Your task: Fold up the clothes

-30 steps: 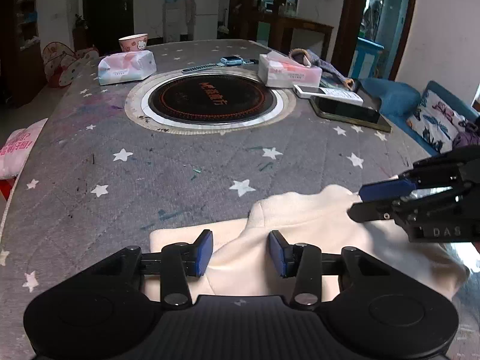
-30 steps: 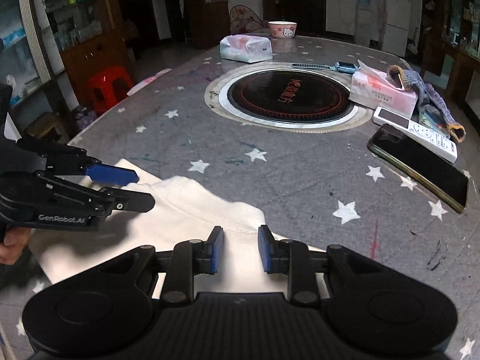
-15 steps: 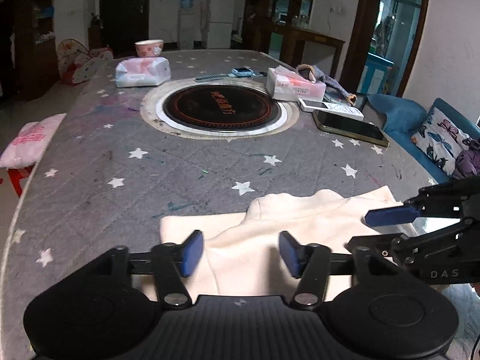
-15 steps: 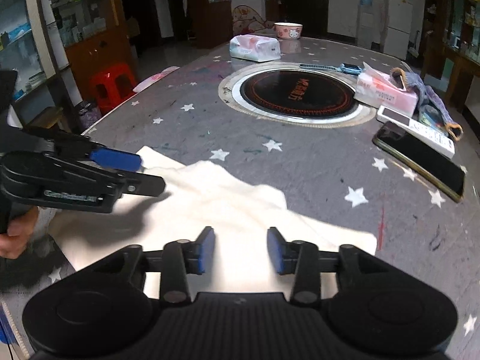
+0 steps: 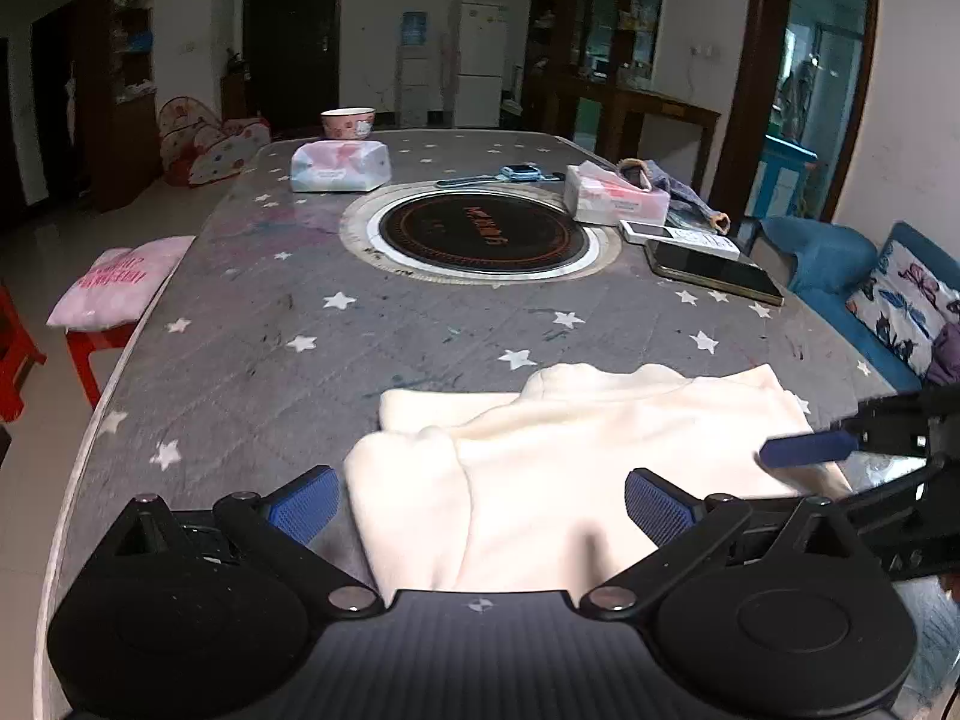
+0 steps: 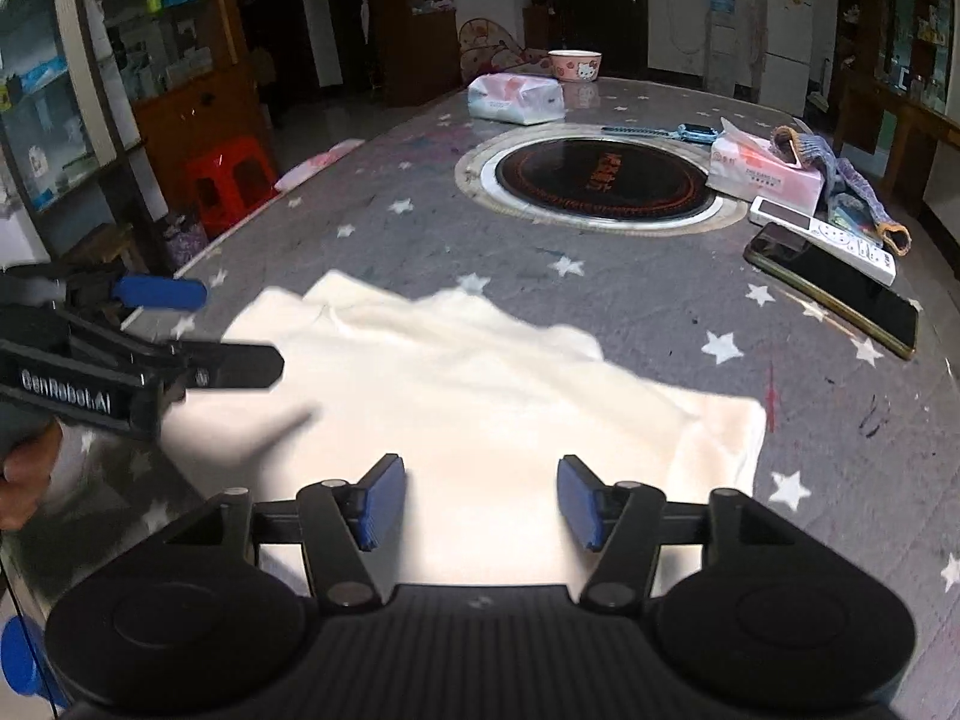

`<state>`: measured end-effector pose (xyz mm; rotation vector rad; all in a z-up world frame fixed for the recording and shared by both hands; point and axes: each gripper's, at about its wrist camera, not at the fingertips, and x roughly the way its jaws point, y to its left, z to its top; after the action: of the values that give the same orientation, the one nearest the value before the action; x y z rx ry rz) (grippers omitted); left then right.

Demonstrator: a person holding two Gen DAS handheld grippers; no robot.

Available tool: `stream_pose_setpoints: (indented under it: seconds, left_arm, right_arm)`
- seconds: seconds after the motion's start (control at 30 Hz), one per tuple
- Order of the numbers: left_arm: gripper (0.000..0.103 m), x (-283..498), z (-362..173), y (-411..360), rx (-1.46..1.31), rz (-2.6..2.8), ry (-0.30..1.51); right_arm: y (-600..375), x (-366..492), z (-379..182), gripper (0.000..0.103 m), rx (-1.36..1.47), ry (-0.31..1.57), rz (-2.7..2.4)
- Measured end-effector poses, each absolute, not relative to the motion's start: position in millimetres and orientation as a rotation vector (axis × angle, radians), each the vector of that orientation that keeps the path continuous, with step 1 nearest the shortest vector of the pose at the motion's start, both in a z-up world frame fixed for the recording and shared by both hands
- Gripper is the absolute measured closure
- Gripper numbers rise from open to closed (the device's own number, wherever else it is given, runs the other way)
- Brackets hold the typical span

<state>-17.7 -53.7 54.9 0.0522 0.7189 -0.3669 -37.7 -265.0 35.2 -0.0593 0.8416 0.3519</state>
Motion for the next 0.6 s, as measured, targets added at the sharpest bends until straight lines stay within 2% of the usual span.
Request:
stream_pose_setpoints:
  seconds: [0.17, 0.4, 0.6]
  left_arm:
    - [0.0, -26, 52, -46, 0.018, -0.347, 0.737]
    - [0.0, -33, 48, -42, 0.036, -0.278, 0.748]
    - [0.0, -33, 47, -27, -0.059, -0.257, 0.775]
  right_arm:
    - [-262, -47, 25, 0.04, -0.074, 0.848, 0.338]
    - [-252, -60, 37, 0.04, -0.074, 0.808, 0.37]
    - [-234, -54, 31, 0.039, -0.075, 0.816, 0.408]
